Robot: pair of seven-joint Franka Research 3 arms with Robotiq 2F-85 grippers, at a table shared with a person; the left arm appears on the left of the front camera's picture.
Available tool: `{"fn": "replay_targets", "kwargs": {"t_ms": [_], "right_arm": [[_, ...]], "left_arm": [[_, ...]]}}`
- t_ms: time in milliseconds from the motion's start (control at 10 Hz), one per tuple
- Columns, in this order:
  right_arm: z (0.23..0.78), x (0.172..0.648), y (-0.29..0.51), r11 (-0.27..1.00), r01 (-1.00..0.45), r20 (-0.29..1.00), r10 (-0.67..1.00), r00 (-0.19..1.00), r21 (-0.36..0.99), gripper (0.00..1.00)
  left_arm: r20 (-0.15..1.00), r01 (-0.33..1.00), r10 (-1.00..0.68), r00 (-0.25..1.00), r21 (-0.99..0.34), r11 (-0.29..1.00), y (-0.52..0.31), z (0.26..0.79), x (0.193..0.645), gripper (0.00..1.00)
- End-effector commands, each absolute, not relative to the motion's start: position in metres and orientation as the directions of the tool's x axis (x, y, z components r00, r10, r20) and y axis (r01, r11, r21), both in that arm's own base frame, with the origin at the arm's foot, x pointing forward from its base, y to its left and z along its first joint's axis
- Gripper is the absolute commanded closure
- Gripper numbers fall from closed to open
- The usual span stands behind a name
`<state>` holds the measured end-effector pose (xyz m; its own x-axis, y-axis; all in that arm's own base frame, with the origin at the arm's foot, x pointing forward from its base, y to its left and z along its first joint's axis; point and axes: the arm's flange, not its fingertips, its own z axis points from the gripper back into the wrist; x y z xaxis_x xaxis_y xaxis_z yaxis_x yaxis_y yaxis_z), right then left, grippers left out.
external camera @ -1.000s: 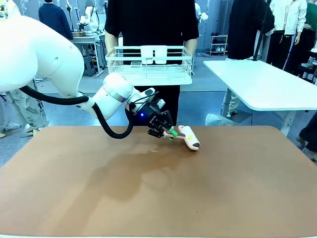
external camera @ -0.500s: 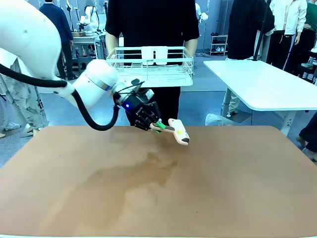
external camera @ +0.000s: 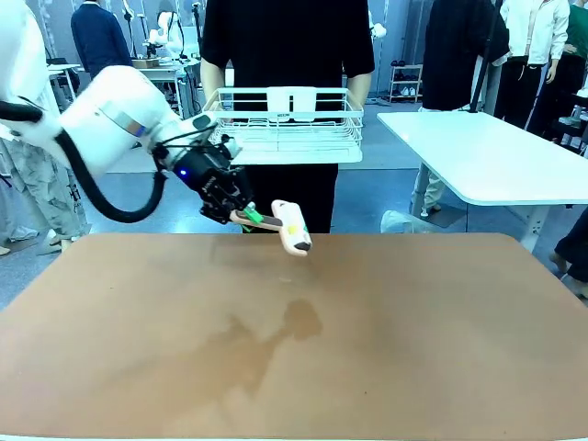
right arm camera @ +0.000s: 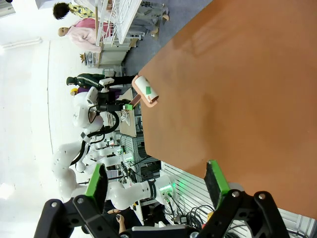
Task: Clean the table.
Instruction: Clean the table with the Lint Roller when the human lifts the Dish drying rack.
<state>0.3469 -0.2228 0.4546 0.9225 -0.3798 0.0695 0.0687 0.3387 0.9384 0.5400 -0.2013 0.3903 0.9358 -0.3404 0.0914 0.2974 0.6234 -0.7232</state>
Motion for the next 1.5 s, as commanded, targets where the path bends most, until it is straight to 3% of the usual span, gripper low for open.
{"fn": "replay_targets", "kwargs": {"t_ms": [0,200,300,700,900,1200,1400], "right_arm": [[0.458,0.346,-0.222,0.333,0.061,0.074,-0.379,0.922,0.941,0.0],[0.458,0.346,-0.222,0.333,0.061,0.074,-0.379,0.922,0.941,0.0],[0.458,0.346,-0.222,0.333,0.061,0.074,-0.379,0.922,0.941,0.0],[0.458,0.346,-0.222,0.333,0.061,0.074,-0.379,0.922,0.941,0.0],[0.458,0.346,-0.222,0.333,0.061,0.074,-0.379,0.922,0.941,0.0],[0.458,0.346,-0.222,0.333,0.061,0.074,-0.379,0.922,0.941,0.0],[0.458,0.346,-0.222,0.333,0.061,0.074,-0.379,0.922,0.941,0.0]], "left_arm": [[0.141,0.347,-0.342,0.929,-0.653,0.673,-0.177,0.406,0.507,0.78],[0.169,0.342,-0.304,0.938,-0.6,0.723,-0.142,0.43,0.501,0.78],[0.124,0.363,-0.355,0.927,-0.542,0.758,-0.12,0.441,0.502,0.78],[0.155,0.2,-0.159,0.975,-0.308,0.93,-0.032,0.504,0.522,0.78],[0.208,0.123,-0.07,0.976,-0.254,0.959,-0.007,0.514,0.527,0.78],[0.175,0.043,-0.021,0.984,-0.124,0.991,0.004,0.516,0.528,0.78],[0.214,-0.021,0.03,0.976,-0.044,0.999,0.004,0.512,0.531,0.78]]}}
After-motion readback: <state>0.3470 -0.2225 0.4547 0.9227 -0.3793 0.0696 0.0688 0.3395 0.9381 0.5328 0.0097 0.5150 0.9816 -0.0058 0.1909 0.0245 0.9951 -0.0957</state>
